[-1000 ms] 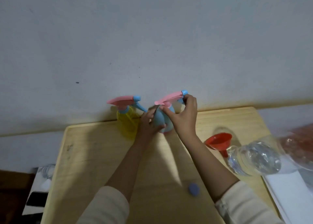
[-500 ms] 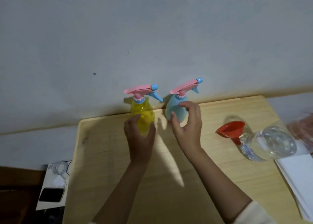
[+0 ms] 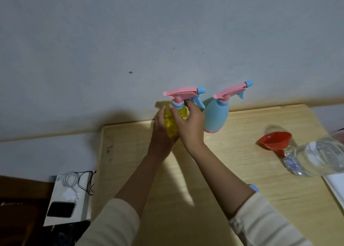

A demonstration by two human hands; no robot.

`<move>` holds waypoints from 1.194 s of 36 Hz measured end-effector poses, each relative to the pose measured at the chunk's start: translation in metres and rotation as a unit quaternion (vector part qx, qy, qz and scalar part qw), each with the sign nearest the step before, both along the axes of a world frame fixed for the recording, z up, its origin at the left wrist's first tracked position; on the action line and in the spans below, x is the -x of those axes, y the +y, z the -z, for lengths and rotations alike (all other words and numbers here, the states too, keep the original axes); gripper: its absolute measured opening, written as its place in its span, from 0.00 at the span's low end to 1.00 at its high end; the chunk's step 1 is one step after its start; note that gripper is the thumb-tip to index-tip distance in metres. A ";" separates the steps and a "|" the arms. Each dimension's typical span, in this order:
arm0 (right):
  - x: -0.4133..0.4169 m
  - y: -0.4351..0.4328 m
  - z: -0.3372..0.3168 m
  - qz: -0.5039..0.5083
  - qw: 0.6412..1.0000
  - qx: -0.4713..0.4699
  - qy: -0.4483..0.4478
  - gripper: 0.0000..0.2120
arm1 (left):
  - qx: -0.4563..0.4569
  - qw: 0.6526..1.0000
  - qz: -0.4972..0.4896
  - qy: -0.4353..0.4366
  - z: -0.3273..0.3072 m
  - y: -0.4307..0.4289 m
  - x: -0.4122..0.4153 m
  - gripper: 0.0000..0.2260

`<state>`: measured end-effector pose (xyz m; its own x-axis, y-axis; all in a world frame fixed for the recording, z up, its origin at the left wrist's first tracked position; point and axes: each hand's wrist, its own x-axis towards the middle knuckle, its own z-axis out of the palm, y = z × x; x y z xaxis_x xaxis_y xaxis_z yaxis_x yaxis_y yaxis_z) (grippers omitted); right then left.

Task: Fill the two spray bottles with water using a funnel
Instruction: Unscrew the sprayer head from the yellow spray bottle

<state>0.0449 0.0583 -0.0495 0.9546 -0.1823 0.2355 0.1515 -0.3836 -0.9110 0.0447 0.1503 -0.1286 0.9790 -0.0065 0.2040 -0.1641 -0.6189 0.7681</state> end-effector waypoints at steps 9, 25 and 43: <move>0.019 -0.005 -0.021 0.020 0.997 -0.068 -0.005 0.05 | 0.057 0.997 -0.007 -0.046 -0.017 -0.009 0.048 0.45; 0.048 -0.095 -0.062 -0.205 0.928 -0.283 0.131 0.16 | 0.129 0.983 0.094 0.094 -0.088 -0.057 0.108 0.47; 0.097 -0.171 -0.091 -0.162 0.924 -0.338 0.075 0.11 | 0.119 0.990 0.071 0.040 -0.116 -0.139 0.154 0.45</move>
